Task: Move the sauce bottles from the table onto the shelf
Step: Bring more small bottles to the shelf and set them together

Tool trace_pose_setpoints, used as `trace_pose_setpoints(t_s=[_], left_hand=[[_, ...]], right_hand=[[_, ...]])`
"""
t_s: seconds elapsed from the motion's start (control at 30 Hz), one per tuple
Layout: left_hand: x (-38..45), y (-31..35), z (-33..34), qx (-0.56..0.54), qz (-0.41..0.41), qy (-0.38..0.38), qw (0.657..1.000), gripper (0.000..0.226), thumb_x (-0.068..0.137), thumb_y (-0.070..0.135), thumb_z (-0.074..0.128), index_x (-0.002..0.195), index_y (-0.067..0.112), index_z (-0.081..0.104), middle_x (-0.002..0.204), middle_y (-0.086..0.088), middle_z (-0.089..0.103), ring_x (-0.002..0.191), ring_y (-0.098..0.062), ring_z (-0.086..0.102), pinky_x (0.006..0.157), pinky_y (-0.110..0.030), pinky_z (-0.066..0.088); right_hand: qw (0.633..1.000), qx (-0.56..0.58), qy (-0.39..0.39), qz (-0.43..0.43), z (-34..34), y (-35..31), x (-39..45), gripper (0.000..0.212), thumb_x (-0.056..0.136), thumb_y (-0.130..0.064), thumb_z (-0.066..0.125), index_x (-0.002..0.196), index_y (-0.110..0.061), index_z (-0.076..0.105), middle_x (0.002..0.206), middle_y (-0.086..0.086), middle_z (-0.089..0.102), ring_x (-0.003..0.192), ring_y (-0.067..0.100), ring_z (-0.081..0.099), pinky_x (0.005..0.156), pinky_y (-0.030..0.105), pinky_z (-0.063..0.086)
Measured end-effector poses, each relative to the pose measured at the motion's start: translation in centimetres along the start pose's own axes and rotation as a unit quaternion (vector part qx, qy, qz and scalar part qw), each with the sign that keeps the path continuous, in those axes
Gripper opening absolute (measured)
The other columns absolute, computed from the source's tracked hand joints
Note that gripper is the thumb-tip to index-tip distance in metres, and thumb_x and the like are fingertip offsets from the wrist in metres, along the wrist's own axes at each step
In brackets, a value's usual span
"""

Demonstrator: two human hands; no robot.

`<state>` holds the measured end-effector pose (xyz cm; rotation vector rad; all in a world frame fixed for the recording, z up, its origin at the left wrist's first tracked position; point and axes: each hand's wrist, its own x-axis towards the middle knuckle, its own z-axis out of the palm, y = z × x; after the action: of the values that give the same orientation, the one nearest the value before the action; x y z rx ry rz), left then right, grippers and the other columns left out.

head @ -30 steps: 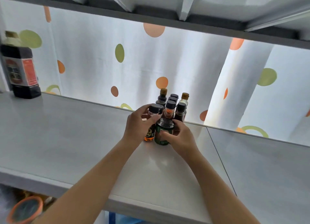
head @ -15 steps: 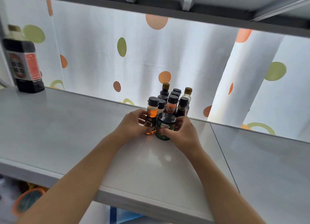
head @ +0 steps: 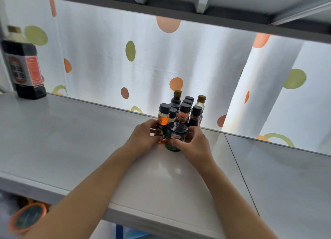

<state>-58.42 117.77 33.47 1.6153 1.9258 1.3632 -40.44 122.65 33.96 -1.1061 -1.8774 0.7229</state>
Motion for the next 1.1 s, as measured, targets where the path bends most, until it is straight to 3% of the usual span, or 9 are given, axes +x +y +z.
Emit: trace_pose_setpoints(t_s=[0.37,0.5,0.6,0.73,0.83,0.93,1.0,1.1], left_hand=[[-0.6,0.0,0.3,0.045,-0.021,-0.016,0.999,0.045,0.078,0.019,0.075,0.120,0.014,0.061,0.115,-0.005,0.069,0.106,-0.022,0.063,0.094,-0.037,0.050],[-0.8,-0.2,0.3,0.156,-0.038,-0.005,0.987,0.041,0.083,0.030,0.068,0.117,0.008,0.059,0.113,-0.012,0.066,0.108,-0.031,0.059,0.084,-0.034,0.046],[-1.0,-0.1,0.3,0.204,-0.073,-0.014,0.976,0.045,0.086,0.038,0.066,0.118,0.007,0.055,0.114,-0.014,0.063,0.110,-0.030,0.055,0.081,-0.034,0.043],[-1.8,0.9,-0.1,0.258,-0.092,-0.069,0.959,0.036,0.091,0.036,0.060,0.114,0.008,0.059,0.117,-0.013,0.062,0.108,-0.028,0.056,0.084,-0.034,0.045],[-3.9,1.3,-0.7,0.317,-0.104,-0.106,0.937,0.040,0.097,0.041,0.052,0.122,0.010,0.054,0.125,-0.011,0.057,0.116,-0.027,0.052,0.094,-0.036,0.044],[-8.2,2.0,-0.6,0.388,-0.113,-0.118,0.907,0.047,0.104,0.035,0.029,0.144,0.011,0.037,0.153,-0.011,0.035,0.141,-0.028,0.030,0.116,-0.044,0.025],[-11.2,3.3,-0.4,0.394,-0.115,-0.110,0.905,0.050,0.106,0.033,0.020,0.153,0.016,0.022,0.162,-0.006,0.016,0.149,-0.024,0.015,0.121,-0.045,0.012],[-16.2,5.5,-0.1,0.389,-0.114,-0.074,0.911,0.048,0.106,0.034,0.020,0.152,0.021,0.024,0.162,-0.003,0.017,0.148,-0.020,0.016,0.120,-0.042,0.012]], right_hand=[[1.000,-0.001,-0.018,0.009,-0.1,0.0,-0.5,0.054,0.070,-0.030,0.086,0.115,-0.019,0.058,0.102,-0.007,0.071,0.094,0.009,0.067,0.088,0.035,0.056],[0.999,-0.020,-0.047,0.015,-0.6,-0.5,-1.2,0.064,0.070,-0.029,0.086,0.125,-0.018,0.055,0.111,-0.009,0.067,0.103,0.009,0.063,0.088,0.023,0.048],[0.996,-0.032,-0.072,0.029,-1.1,-0.9,-2.2,0.071,0.075,-0.019,0.082,0.136,-0.018,0.045,0.113,-0.012,0.059,0.108,0.008,0.056,0.090,0.023,0.041],[0.991,-0.088,-0.086,0.057,-1.8,-1.4,-3.4,0.061,0.085,-0.017,0.071,0.139,-0.013,0.044,0.126,0.003,0.059,0.114,0.019,0.055,0.092,0.029,0.044],[0.984,-0.138,-0.099,0.058,-2.6,-1.9,-5.7,0.055,0.092,-0.021,0.061,0.142,-0.009,0.042,0.136,0.010,0.056,0.121,0.025,0.054,0.099,0.034,0.044],[0.973,-0.172,-0.155,-0.007,-3.7,-2.0,-9.2,0.049,0.097,-0.020,0.053,0.144,-0.010,0.046,0.146,0.007,0.049,0.132,0.022,0.047,0.108,0.028,0.033],[0.964,-0.180,-0.185,-0.072,-4.0,-2.0,-10.9,0.044,0.099,-0.018,0.048,0.142,-0.010,0.049,0.151,0.006,0.044,0.137,0.021,0.041,0.112,0.025,0.027],[0.944,-0.182,-0.227,-0.154,-4.6,-1.9,-13.1,0.039,0.101,-0.015,0.041,0.138,-0.009,0.053,0.150,0.009,0.045,0.135,0.026,0.043,0.115,0.034,0.031]])
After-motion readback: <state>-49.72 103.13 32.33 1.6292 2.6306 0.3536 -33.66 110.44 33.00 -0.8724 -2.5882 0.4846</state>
